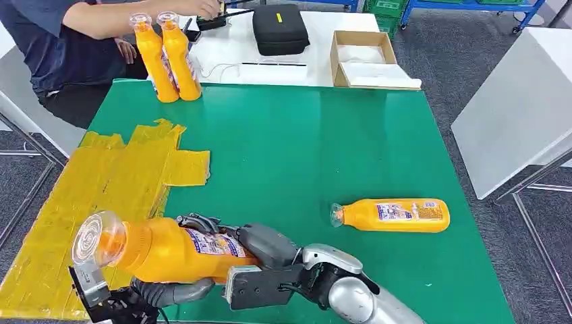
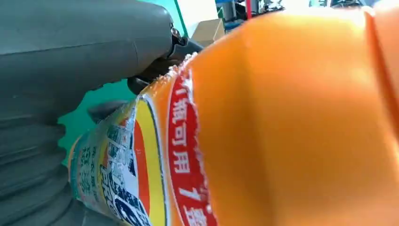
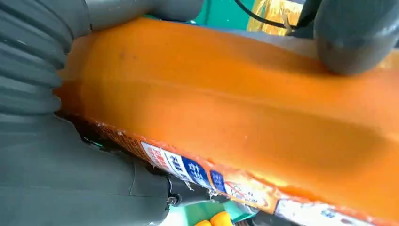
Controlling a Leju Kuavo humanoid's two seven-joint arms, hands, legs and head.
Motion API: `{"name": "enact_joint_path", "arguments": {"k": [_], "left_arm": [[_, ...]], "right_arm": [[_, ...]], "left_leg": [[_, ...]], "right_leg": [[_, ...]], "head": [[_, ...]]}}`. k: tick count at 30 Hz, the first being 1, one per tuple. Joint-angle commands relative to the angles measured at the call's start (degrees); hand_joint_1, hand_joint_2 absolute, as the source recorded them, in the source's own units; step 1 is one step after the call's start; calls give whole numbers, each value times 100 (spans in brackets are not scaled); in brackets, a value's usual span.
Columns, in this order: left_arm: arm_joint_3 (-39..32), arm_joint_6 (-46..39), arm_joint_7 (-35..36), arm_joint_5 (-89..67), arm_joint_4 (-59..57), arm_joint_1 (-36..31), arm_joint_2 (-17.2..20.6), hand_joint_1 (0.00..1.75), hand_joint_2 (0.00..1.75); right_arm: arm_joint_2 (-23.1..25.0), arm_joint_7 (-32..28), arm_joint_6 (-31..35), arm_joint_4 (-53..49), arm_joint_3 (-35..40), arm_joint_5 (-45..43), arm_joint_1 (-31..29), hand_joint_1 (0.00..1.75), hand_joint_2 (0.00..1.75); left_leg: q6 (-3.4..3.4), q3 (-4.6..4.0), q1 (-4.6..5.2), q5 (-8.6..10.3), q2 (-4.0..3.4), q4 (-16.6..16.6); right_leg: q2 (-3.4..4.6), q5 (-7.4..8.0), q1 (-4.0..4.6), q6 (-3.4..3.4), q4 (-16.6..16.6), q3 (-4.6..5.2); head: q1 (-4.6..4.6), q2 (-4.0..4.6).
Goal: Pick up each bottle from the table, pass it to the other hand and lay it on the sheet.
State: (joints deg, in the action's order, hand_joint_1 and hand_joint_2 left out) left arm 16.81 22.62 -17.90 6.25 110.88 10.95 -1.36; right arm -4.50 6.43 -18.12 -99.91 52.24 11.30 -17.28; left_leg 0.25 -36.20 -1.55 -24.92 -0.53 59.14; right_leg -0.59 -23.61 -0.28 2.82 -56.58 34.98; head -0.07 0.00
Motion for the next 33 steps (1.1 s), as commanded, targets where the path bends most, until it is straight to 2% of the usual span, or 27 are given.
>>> {"name": "enact_joint_path", "arguments": {"k": [1, 5, 7, 9, 11, 13, 16, 19, 22, 28, 30, 33], "left_arm": [[-9, -498, 133, -648, -165, -173, -135, 175, 175], [-229, -815, 223, -1099, -223, -87, -205, 175, 175], [-557, -1140, 229, -1572, -438, -96, -49, 175, 175], [-731, -1054, 154, -1580, -508, -89, -61, 175, 175], [-1053, -1230, 130, -1755, -624, 39, -140, 175, 175], [-1383, -1432, 32, -2015, -712, 92, -166, 175, 175], [-1507, -1583, -25, -2323, -720, 102, -166, 175, 175], [-1750, -2408, -149, -3798, -930, 61, -3, 175, 175], [-1847, -3410, -41, -5589, -1406, -42, 331, 175, 175], [-1887, -3534, 92, -5897, -1758, -118, 417, 175, 175], [-1772, -3925, 284, -6671, -1991, -150, 639, 175, 175], [-1495, -4264, 516, -7663, -2454, -310, 993, 175, 175]], "right_arm": [[-116, -115, 248, 33, 79, 165, 399, 0, 0], [-133, -188, 398, -213, -121, 314, 586, 0, 0], [-176, -154, 487, -436, -297, 507, 730, 0, 0], [-193, -151, 453, -515, -388, 540, 798, 0, 0], [-667, 17, 660, -864, -517, 699, 1017, 0, 0], [-871, -41, 821, -1087, -755, 828, 1286, 0, 0], [-933, -62, 881, -1170, -847, 946, 1410, 0, 0], [-1239, -204, 1066, -1502, -1231, 1241, 1985, 0, 0], [-1567, -379, 1193, -1764, -1575, 1478, 2387, 0, 0], [-1746, -421, 1231, -1986, -1789, 1660, 2612, 0, 0], [-1878, -389, 1411, -2130, -1758, 1968, 2860, 0, 0], [-2396, -361, 1639, -2341, -1980, 2024, 3021, 0, 0]], "left_leg": [[-8, 19, 5, 2, 20, -10], [-11, 24, 10, -2, 11, -8], [-9, 22, 9, 0, 15, -8], [-10, 27, 12, 4, 19, -14], [-7, 15, 7, 2, 7, -10], [-7, 16, 7, 3, 12, -11], [-12, 30, 10, 0, 19, -14], [-8, 15, 4, 1, 20, -10], [-11, 29, 12, 1, 32, -17], [-6, 8, 7, 0, 12, -7], [-7, 13, 11, 0, 13, -10], [-10, 24, 16, 2, 28, -16]], "right_leg": [[-14, -6, -4, -6, 6, -22], [-3, -8, -9, -7, 0, -23], [-8, -8, -8, -8, -1, -22], [-12, -7, -10, -10, 2, -27], [-3, -2, -7, -4, 4, -15], [-9, -3, -6, -4, 6, -18], [-13, -8, -9, -7, 7, -32], [-16, -6, -3, -4, 8, -21], [-27, -12, -11, -7, 8, -34], [-9, -3, -6, -5, 4, -10], [-9, -5, -9, -6, 3, -13], [-22, -10, -14, -8, 4, -23]], "head": [[0, 0], [0, 0], [0, 0], [2, 0], [0, 0], [-2, 0], [0, 0], [2, 0], [2, 0], [2, 0], [0, 0], [2, 0]]}}
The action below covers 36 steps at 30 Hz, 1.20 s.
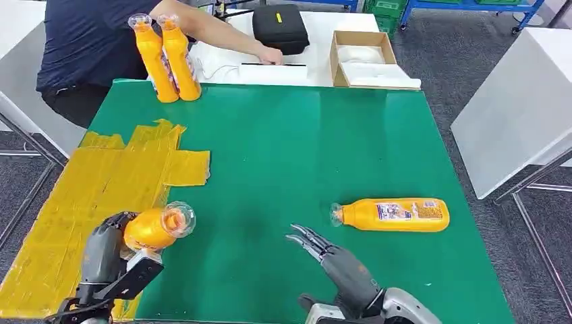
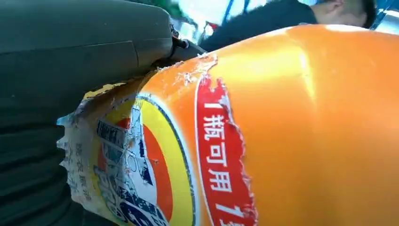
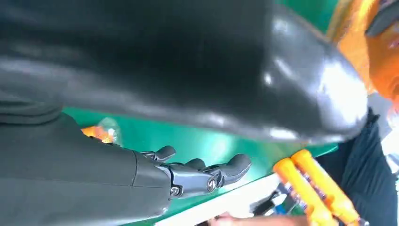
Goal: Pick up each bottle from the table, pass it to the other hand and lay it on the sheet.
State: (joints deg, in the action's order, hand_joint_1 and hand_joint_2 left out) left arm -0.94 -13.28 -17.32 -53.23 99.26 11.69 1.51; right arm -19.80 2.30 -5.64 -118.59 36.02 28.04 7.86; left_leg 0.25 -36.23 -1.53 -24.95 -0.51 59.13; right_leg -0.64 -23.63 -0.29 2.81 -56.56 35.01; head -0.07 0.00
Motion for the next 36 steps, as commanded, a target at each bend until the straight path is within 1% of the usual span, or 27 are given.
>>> {"name": "enact_joint_path", "arguments": {"k": [1, 2, 3, 10, 11, 12, 13, 14, 15, 16, 17, 18, 19, 20, 23, 24, 25, 27, 29, 30, 31, 32, 33, 35, 36], "left_arm": [[395, -705, 476, -1971, -1424, -426, 796, 175, 175], [553, -760, 570, -2303, -1623, -470, 870, 175, 175], [607, -819, 614, -2335, -1725, -490, 868, 175, 175], [633, -840, 627, -2342, -1720, -485, 863, 175, 175], [816, -784, 631, -2505, -1795, -495, 979, 175, 175], [1022, -714, 642, -2708, -1938, -529, 1099, 175, 175], [1278, -534, 610, -2757, -2172, -604, 1258, 175, 175], [1385, -509, 619, -2744, -2329, -659, 1318, 175, 175], [1541, -452, 652, -2886, -2440, -721, 1419, 0, 175], [1718, -526, 755, -3127, -2584, -806, 1514, 0, 175], [1888, -677, 819, -3225, -2711, -901, 1583, 0, 0], [1911, -678, 865, -3242, -2741, -924, 1587, 0, 0], [1914, -678, 865, -3242, -2736, -940, 1582, 0, 0], [1900, -756, 1237, -3490, -2694, -957, 1526, 0, 0], [1943, -918, 1373, -3563, -2318, -837, 1596, 0, 0], [1864, -1024, 1476, -3588, -2054, -721, 1563, 0, 0], [1915, -1055, 1684, -3677, -1864, -673, 1635, 0, 0], [2781, -1047, 2761, -3677, -1605, -866, 2357, 0, 0], [3665, -1287, 3771, -3677, -1558, -1211, 2883, 0, 0], [4074, -1348, 4245, -3677, -1527, -1441, 3178, 0, 0], [4448, -1391, 4657, -3677, -1535, -1615, 3281, 0, 0], [4572, -1484, 4848, -3677, -1522, -1708, 3358, 0, 0], [4572, -1484, 4848, -3677, -1522, -1708, 3358, 0, 0], [4572, -1484, 4848, -3677, -1522, -1708, 3358, 0, 0], [4891, -1645, 5244, -3677, -1451, -1929, 3462, 0, 0]], "right_arm": [[-998, 57, 428, -518, -524, 333, 578, 0, 0], [-1125, 30, 462, -561, -794, 269, 682, 0, 0], [-1149, -17, 441, -576, -941, 189, 738, 0, 0], [-1106, -22, 424, -565, -933, 188, 721, 0, 0], [-1108, -15, 425, -565, -1041, 201, 756, 0, 0], [-1145, 2, 405, -564, -1172, 188, 786, 0, 0], [-1160, -68, 293, -547, -1334, 79, 804, 0, 0], [-1147, -126, 216, -525, -1426, 67, 806, 0, 0], [-1130, -170, 144, -513, -1474, 75, 816, 0, 0], [-1124, -219, 47, -471, -1504, 80, 786, 0, 0], [-1105, -253, -35, -427, -1541, 118, 755, 0, 0], [-1095, -259, -53, -417, -1556, 123, 755, 0, 0], [-1095, -260, -54, -412, -1558, 123, 754, 0, 0], [-1034, -256, -80, -390, -1582, 152, 782, 0, 0], [-999, -234, -54, -376, -1605, 214, 878, 0, 0], [-986, -214, 7, -377, -1606, 267, 953, 0, 0], [-1003, -204, 55, -385, -1582, 299, 999, 0, 0], [-1037, -186, 118, -388, -1522, 339, 1027, 0, 0], [-1044, -154, 145, -363, -1466, 354, 1005, 0, 0], [-1033, -129, 157, -338, -1431, 375, 988, 0, 0], [-992, -119, 146, -347, -1362, 456, 877, 0, 0], [-992, -65, 173, -332, -1383, 443, 919, 0, 0], [-992, -65, 173, -332, -1383, 443, 919, 0, 0], [-992, -65, 173, -332, -1383, 443, 919, 0, 0], [-1024, -61, 224, -349, -1371, 489, 950, 0, 0]], "left_leg": [[-8, 20, 12, 5, 24, -12], [-11, 28, 15, 4, 25, -14], [-10, 18, 13, 4, 20, -11], [-8, 22, 11, 1, 9, -9], [-6, 13, 11, 3, 8, -8], [-8, 25, 14, 2, 13, -11], [-6, 18, 13, 3, 12, -10], [-6, 14, 13, 4, 12, -10], [-8, 23, 15, 3, 14, -12], [-10, 31, 19, 5, 17, -17], [-8, 25, 16, 6, 17, -15], [-5, 12, 10, 5, 10, -8], [-9, 25, 15, 6, 13, -14], [-8, 23, 14, 6, 12, -13], [-10, 33, 14, 7, 11, -15], [-10, 34, 12, 4, 5, -12], [-7, 29, 7, 2, 3, -7], [-11, 32, 11, 2, 1, -9], [-11, 23, 7, 6, 21, -3], [-7, 15, 2, 7, 17, 0], [-10, 20, 4, 9, 28, -2], [-6, 11, 0, 10, 21, -1], [-8, 18, 6, 13, 34, -4], [-10, 24, 7, 11, 20, -7], [-13, 33, 10, 11, 19, -11]], "right_leg": [[-19, -8, -11, -6, 1, -22], [-17, -10, -13, -8, 1, -29], [-13, -6, -12, -4, 1, -19], [-3, -4, -11, -6, 2, -21], [-3, -2, -11, -5, 1, -13], [-6, -6, -14, -8, 1, -24], [-7, -4, -12, -6, 2, -17], [-8, -2, -13, -4, 2, -13], [-8, -5, -14, -6, 2, -22], [-9, -6, -19, -7, 3, -28], [-10, -3, -15, -6, 4, -24], [-6, 0, -10, -3, 3, -12], [-7, -1, -14, -6, 5, -23], [-8, -1, -14, -5, 4, -23], [-9, -1, -15, -8, 6, -36], [-5, 0, -15, -6, 5, -36], [-5, 0, -11, -5, 4, -32], [0, 0, -14, -8, 3, -31], [-20, -5, -11, -9, -4, -28], [-20, -1, -7, -6, -2, -19], [-27, -5, -9, -9, -3, -25], [-23, 0, -5, -7, -1, -12], [-33, -4, -9, -11, -5, -18], [-20, -2, -11, -9, 0, -22], [-17, -3, -13, -12, 1, -30]], "head": [[2, 0], [0, 0], [0, 0], [0, 0], [2, 0], [2, 0], [0, 0], [0, 0], [0, 0], [0, 0], [2, 0], [-2, 0], [0, 0], [0, 0], [0, 0], [0, 0], [0, 0], [0, 0], [2, 0], [2, 0], [2, 0], [2, 0], [0, 0], [0, 0], [2, 0]]}}
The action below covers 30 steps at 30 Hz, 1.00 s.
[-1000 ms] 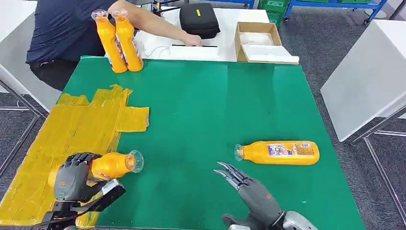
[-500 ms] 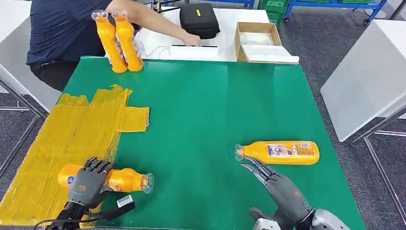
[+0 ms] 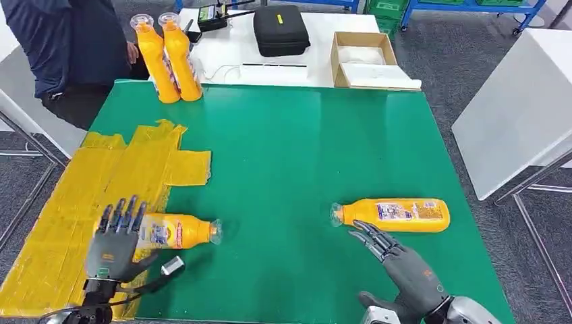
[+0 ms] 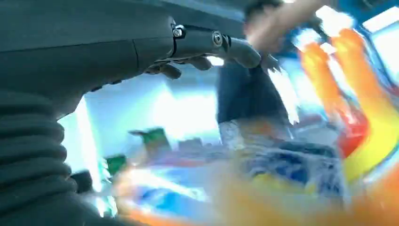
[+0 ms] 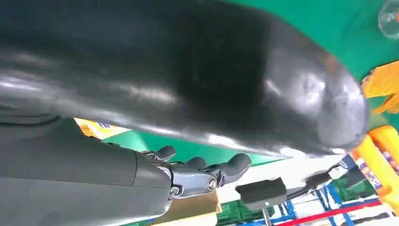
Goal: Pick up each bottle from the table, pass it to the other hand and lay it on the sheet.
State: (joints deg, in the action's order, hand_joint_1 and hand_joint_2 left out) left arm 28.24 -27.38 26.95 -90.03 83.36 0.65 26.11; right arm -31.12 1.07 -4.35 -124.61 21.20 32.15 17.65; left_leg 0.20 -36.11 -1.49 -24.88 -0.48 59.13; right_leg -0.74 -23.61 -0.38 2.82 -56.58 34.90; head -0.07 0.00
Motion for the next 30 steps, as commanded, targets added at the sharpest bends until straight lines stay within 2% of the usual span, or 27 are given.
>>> {"name": "enact_joint_path", "arguments": {"k": [1, 2, 3, 4, 6, 8, 9, 12, 14, 17, 19, 21, 26, 30], "left_arm": [[1917, -299, 896, 3, 195, -806, 856, 0, 0], [777, -897, 220, 3, 283, 33, 126, 0, 0], [83, -1007, -236, 3, 385, 239, -63, 0, 0], [-747, -1262, -1027, 328, 805, 749, -937, 0, 0], [-1750, -1210, -2317, 1464, 1193, 1093, -1865, 0, 0], [-2133, -657, -3277, 2635, 1699, 1232, -2309, 0, 0], [-2399, -434, -3409, 3170, 1823, 1205, -2660, 0, 0], [-2546, -248, -3531, 3092, 1835, 1111, -2845, 0, 0], [-2575, 57, -3847, 3718, 1942, 1143, -2903, 0, 0], [-2736, 1222, -4141, 5402, 2431, 1409, -3159, 0, 0], [-2785, 1728, -4151, 5998, 2714, 1617, -3328, 0, 0], [-2739, 1943, -4175, 6299, 2835, 1735, -3356, 0, 0], [-2614, 2078, -4208, 6495, 2901, 1749, -3266, 0, 0], [-2546, 2170, -4181, 6686, 2900, 1615, -3193, 0, 0]], "right_arm": [[145, 203, 89, 243, 116, 152, -93, 0, 0], [32, 310, 305, 189, 72, 414, 110, 0, 175], [-21, 347, 424, 167, 53, 528, 201, 0, 175], [-56, 471, 597, 159, -39, 688, 343, 0, 175], [13, 689, 819, 184, -230, 1049, 504, 0, 175], [106, 878, 970, 187, -427, 1445, 618, 0, 175], [187, 1072, 977, 234, -585, 1843, 639, 0, 175], [245, 987, 923, 278, -682, 1858, 628, 0, 175], [393, 1209, 799, 400, -976, 1929, 623, 0, 175], [740, 1200, 504, 779, -1770, 1966, 712, 0, 175], [946, 1083, 364, 986, -2183, 1969, 806, 0, 175], [1124, 949, 202, 1193, -2501, 1981, 784, 0, 175], [1217, 790, -125, 1595, -2804, 1982, 494, 0, 175], [1197, 923, -457, 2238, -2869, 2200, -132, 0, 175]], "left_leg": [[-6, 11, 3, 1, 9, -5], [-9, 14, 5, 0, 12, -4], [-12, 19, 8, -1, 11, -6], [-16, 31, 12, -5, -8, -16], [-18, 22, 18, -6, -5, -17], [-23, 18, 32, -12, 5, -6], [-22, 13, 40, -10, 7, -3], [-16, -19, 30, -5, 3, 2], [-27, -13, 43, -13, -1, -1], [-30, 2, 42, -18, -3, -3], [-30, 0, 45, -17, -3, -5], [-29, 4, 39, -19, -2, -5], [-33, 17, 44, -18, -1, -12], [-31, 10, 42, -13, -7, -11]], "right_leg": [[-2, -3, -2, -7, 1, -13], [-3, -5, -4, -9, -2, -15], [-2, -6, -7, -9, -2, -18], [15, -4, -12, -4, 12, -23], [12, -6, -19, 0, 11, -20], [2, -11, -34, 2, 7, -20], [-2, -10, -40, 5, 5, -10], [-2, -3, -33, 3, 4, 16], [2, -3, -44, 1, 7, 14], [10, -3, -39, -4, 11, -4], [9, -3, -41, 0, 11, 1], [7, -3, -34, 1, 16, -3], [8, -5, -40, 0, 17, -16], [14, 2, -39, -1, 16, -8]], "head": [[-2, 0], [0, 0], [2, 0], [2, 0], [0, 0], [-2, 0], [-9, 0], [4, 0], [-2, 0], [2, 0], [-2, 0], [2, 0], [0, 0], [0, 0]]}}
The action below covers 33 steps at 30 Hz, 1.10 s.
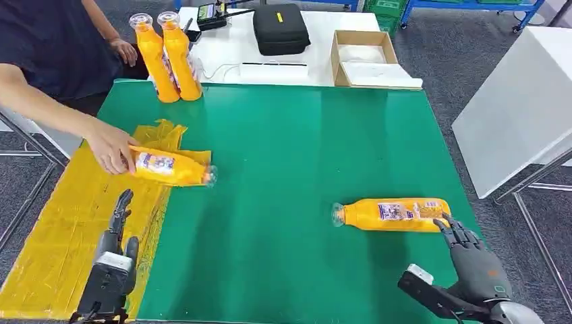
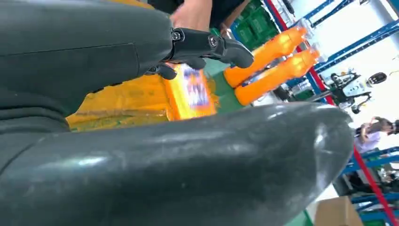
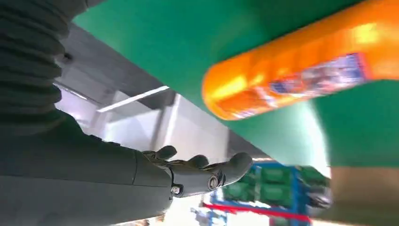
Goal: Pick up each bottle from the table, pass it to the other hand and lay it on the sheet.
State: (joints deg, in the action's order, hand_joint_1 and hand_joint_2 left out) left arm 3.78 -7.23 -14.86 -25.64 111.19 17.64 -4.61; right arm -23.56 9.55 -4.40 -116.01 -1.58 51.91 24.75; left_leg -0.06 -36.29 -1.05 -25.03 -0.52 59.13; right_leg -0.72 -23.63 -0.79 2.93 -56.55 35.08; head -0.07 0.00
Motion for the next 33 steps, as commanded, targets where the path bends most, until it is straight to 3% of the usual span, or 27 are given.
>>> {"name": "enact_joint_path", "arguments": {"k": [1, 10, 15, 33], "left_arm": [[-91, 174, 26, 298, 103, -111, -120, 0, 0], [-92, 187, 39, 357, 67, -163, -93, 0, 0], [-6, 280, 68, 717, 6, -296, -115, 0, 0], [249, 426, 149, 1143, -14, -470, -122, 0, 0]], "right_arm": [[433, 49, -501, 1559, -563, 217, -994, 0, 175], [427, 35, -542, 1699, -527, 196, -1112, 0, 175], [365, 102, -788, 2241, -200, 126, -1683, 0, 175], [258, 87, -900, 2854, 815, 423, -2576, 0, 175]], "left_leg": [[-4, 18, -5, 3, -11, -9], [-16, 29, 0, 15, 4, -11], [-16, 19, -3, 15, -12, -8], [-21, 28, 1, 17, -10, -9]], "right_leg": [[17, 9, 6, -9, 14, -16], [2, 6, 1, -5, 10, -30], [16, 14, 3, -1, 10, -22], [15, 12, 0, -3, 7, -31]], "head": [[0, 0], [0, 0], [0, 0], [-2, 0]]}}
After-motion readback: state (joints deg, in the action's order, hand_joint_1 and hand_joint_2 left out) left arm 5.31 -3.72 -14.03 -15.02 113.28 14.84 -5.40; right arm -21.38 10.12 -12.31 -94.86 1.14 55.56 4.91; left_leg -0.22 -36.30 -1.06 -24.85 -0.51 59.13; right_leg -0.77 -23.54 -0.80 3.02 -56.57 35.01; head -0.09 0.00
